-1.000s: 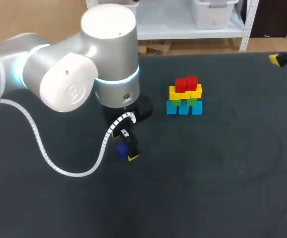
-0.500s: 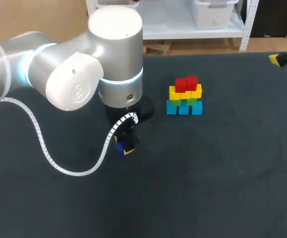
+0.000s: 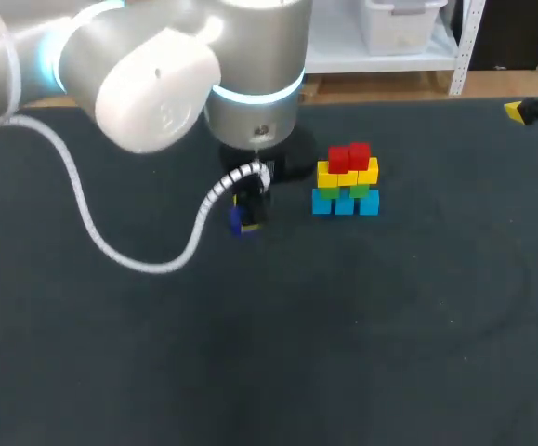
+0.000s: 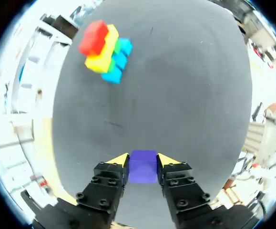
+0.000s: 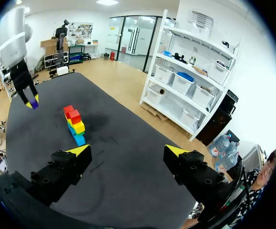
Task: Place the blue cubes, place green cubes on the blue cubes, place the yellow cubes on the green cubes, then place the red cubes on the yellow cubes, and place purple cube on the red cubes.
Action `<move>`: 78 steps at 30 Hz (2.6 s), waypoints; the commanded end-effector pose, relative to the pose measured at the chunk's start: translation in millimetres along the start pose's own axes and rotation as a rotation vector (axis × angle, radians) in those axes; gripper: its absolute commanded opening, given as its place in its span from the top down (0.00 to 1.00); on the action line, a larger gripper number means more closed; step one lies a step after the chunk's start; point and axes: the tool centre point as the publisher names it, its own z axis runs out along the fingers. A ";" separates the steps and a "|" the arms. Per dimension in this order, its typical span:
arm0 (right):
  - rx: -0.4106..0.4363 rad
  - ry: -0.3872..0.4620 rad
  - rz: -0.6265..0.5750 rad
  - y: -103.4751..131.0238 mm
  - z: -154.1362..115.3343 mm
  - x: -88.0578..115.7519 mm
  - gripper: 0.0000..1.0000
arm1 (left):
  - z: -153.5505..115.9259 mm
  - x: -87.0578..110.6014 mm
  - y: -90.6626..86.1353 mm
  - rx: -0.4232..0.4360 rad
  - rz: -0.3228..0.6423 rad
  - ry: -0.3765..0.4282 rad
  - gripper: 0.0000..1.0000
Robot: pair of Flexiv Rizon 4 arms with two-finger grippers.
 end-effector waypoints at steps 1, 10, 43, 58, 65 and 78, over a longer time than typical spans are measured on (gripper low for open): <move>-0.003 0.000 0.000 -0.5 -0.3 0.1 0.00 | -49.6 -15.6 19.8 -0.030 0.096 0.026 1.00; -0.003 0.000 0.000 -0.5 -0.3 0.1 0.00 | -73.1 -78.9 62.4 -0.082 0.372 0.051 1.00; -0.003 0.000 0.000 -0.5 -0.3 0.1 0.00 | -29.8 -173.7 108.0 0.142 0.369 -0.025 1.00; -0.003 0.000 0.000 -0.5 -0.3 0.1 0.00 | -26.0 -177.9 103.6 0.174 0.326 -0.049 1.00; -0.003 0.000 0.000 -0.5 -0.3 0.1 0.00 | -22.5 -177.5 97.7 0.200 0.323 -0.050 1.00; -0.003 0.000 0.000 -0.5 -0.3 0.1 0.00 | -17.9 -181.4 96.1 0.223 0.325 -0.058 1.00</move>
